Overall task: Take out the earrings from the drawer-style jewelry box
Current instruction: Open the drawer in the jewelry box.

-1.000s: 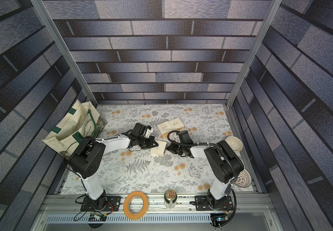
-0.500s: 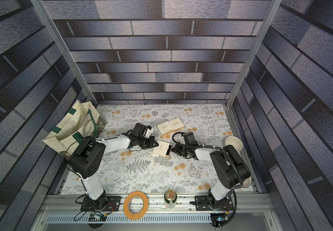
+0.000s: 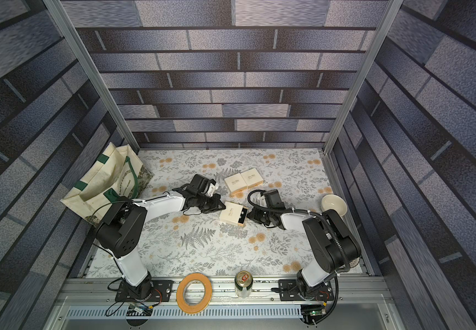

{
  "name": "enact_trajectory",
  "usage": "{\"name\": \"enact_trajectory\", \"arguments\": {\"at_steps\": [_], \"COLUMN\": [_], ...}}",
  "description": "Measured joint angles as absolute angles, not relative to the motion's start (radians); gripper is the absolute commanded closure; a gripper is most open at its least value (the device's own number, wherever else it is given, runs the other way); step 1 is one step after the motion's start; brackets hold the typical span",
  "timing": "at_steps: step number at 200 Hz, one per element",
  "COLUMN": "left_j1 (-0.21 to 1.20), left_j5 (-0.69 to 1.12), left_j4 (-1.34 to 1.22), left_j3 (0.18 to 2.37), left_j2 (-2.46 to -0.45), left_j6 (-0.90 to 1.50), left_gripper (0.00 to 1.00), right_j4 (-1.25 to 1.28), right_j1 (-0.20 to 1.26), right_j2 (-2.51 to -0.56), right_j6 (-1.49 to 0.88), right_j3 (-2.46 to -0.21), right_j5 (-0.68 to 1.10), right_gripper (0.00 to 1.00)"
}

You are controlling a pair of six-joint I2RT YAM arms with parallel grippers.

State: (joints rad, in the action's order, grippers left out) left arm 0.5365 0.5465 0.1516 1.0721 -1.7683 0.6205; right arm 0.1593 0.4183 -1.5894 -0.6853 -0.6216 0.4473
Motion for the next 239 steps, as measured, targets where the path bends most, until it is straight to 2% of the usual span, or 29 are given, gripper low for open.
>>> {"name": "enact_trajectory", "arguments": {"at_steps": [56, 106, 239], "left_j1": [0.595, 0.595, 0.582], "left_j5": [0.574, 0.581, 0.553], "left_j4": [0.173, 0.162, 0.122], "left_j3": [1.186, 1.129, 1.058], "left_j2": [-1.757, -1.819, -1.826], "left_j6": [0.603, 0.614, 0.66], "left_gripper": [1.0, 1.0, 1.0], "right_j4": [0.162, 0.162, 0.149], "right_j1": [0.418, 0.418, 0.418], "right_j2": [-1.604, -1.607, -1.595], "right_j6": [-0.686, -0.686, -0.674], "right_j3": [-0.622, -0.622, -0.626], "right_j5": [0.455, 0.458, 0.433], "right_gripper": [1.0, 1.0, 1.0]}}
